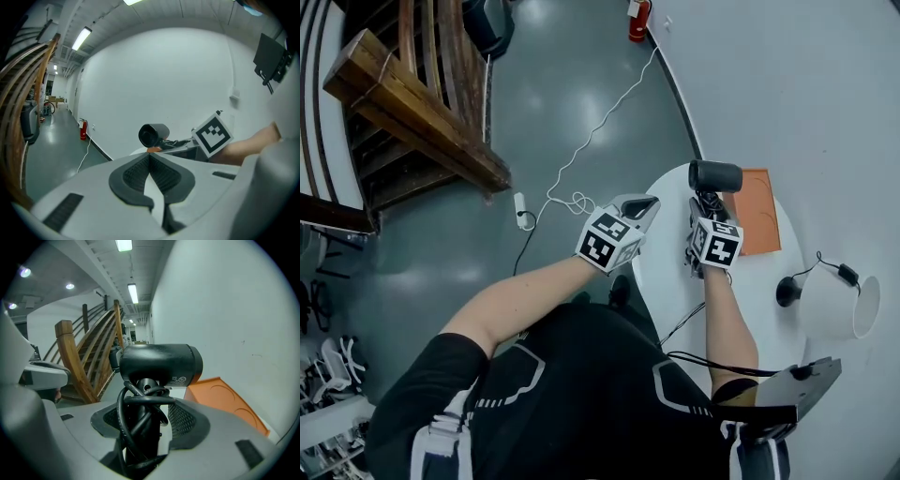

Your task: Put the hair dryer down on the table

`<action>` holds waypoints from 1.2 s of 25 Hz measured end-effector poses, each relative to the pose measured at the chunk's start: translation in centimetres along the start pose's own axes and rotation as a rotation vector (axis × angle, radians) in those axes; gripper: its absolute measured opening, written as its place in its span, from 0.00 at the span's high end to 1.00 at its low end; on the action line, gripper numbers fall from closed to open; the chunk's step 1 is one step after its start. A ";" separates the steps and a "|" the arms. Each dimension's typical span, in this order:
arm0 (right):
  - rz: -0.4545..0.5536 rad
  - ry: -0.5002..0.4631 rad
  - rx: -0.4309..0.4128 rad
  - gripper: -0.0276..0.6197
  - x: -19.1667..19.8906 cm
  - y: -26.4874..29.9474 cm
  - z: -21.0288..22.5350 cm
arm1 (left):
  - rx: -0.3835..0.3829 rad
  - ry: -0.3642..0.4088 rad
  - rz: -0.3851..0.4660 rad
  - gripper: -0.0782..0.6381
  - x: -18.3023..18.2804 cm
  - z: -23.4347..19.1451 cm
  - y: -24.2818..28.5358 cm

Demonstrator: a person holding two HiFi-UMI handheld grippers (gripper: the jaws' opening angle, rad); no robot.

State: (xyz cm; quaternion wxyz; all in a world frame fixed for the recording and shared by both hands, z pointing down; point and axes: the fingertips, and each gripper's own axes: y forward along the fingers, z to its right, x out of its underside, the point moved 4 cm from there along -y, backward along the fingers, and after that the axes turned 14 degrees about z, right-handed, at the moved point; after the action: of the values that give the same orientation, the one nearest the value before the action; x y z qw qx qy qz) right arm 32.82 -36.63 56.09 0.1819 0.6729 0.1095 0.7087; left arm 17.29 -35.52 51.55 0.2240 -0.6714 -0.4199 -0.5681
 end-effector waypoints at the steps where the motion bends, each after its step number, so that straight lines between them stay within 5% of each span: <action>1: -0.016 0.007 -0.004 0.56 0.4 0.5 0.3 | -0.003 -0.002 -0.001 0.89 0.1 -0.1 0.3; 16: -0.201 -0.008 -0.072 0.56 5.5 6.6 1.6 | -0.061 -0.053 -0.123 0.89 4.2 -1.2 3.4; 30: -0.294 0.010 -0.052 0.55 7.4 8.2 2.9 | -0.152 -0.187 -0.192 0.89 6.6 -3.2 5.9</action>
State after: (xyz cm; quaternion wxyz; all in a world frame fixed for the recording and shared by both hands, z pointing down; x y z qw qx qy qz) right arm 34.56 -41.40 66.31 0.3007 0.6411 0.1893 0.6802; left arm 20.30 -39.17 59.65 0.0772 -0.6933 -0.4567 -0.5522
